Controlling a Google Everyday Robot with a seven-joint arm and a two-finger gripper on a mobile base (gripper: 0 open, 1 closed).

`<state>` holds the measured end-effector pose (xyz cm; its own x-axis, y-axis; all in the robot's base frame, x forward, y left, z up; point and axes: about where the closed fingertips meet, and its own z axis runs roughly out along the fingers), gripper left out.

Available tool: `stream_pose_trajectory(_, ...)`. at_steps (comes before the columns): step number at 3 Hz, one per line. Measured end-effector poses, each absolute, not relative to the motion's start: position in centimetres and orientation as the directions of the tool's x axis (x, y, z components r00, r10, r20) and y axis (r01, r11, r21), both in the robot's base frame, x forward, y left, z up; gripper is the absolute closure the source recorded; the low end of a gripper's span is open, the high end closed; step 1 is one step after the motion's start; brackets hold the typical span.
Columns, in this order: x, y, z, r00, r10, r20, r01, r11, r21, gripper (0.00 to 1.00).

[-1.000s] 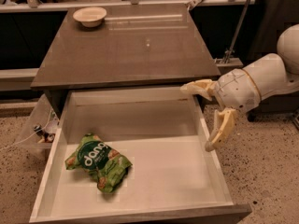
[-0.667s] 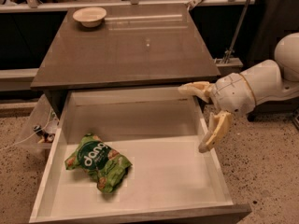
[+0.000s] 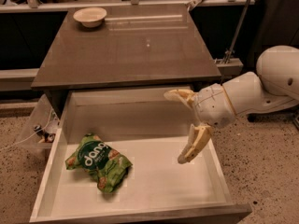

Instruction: Close middle drawer

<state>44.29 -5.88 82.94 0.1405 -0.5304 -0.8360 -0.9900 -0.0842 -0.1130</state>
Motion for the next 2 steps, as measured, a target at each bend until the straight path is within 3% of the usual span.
stream_pose_trajectory(2,43.3,-2.5,80.5,0.132,-0.496,-0.858,-0.981,-0.190,-0.041,0.00)
